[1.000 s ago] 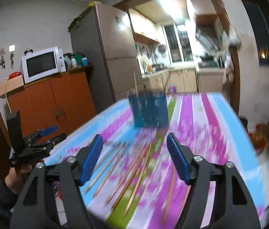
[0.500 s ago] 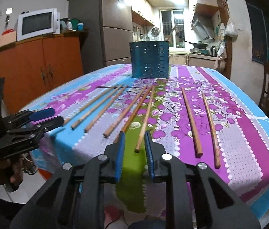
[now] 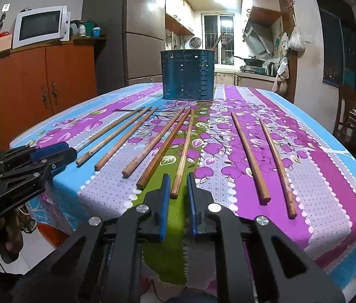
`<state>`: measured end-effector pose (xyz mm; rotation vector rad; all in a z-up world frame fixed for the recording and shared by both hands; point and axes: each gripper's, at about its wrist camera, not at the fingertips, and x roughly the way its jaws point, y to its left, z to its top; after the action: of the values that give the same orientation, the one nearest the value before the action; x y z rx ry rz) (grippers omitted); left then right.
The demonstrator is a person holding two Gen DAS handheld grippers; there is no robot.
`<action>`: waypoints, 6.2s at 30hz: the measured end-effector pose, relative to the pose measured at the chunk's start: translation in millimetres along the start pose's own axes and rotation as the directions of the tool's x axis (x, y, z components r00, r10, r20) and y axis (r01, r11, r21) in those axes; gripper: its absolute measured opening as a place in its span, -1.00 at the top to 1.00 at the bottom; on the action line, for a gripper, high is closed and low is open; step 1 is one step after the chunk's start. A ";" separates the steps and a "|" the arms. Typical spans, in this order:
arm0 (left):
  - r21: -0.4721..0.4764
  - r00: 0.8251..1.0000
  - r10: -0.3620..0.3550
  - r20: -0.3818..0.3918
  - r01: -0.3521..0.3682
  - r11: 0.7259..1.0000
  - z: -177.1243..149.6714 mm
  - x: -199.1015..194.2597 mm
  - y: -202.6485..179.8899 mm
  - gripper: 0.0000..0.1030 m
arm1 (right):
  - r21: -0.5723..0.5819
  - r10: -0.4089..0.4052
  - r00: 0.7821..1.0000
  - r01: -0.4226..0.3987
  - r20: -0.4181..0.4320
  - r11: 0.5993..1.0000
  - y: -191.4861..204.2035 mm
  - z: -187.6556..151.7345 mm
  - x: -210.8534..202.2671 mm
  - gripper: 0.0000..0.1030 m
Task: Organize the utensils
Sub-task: 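Close the left tool on a chopstick while the right tool grasps another chopstick, then lift the chopsticks and carry both tools over the utensil holder, then lower the chopsticks into the holder and open both tools, then withdraw both open tools from the holder back toward the chopsticks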
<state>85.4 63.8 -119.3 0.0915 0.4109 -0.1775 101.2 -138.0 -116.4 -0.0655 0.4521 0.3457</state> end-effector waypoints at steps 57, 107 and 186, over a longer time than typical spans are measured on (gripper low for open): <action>0.043 0.926 0.098 0.364 -0.122 0.992 117.0 -37.0 -6.8 0.85 | -0.135 -0.001 0.960 0.041 0.281 0.990 -26.5 135.1 -48.0 0.91; 0.013 0.970 -0.028 0.241 0.026 1.000 318.3 35.6 45.5 0.86 | -0.094 0.120 0.981 -0.106 0.152 0.990 -67.9 315.0 21.2 0.91; -0.058 0.969 0.009 0.247 0.006 0.998 327.6 70.3 77.9 -0.31 | -0.014 0.172 0.969 -0.173 0.177 0.985 -118.5 343.2 30.1 -0.33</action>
<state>290.9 88.7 155.4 0.0112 0.1673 -0.1731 310.1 -192.6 177.0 0.0060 0.2815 0.5182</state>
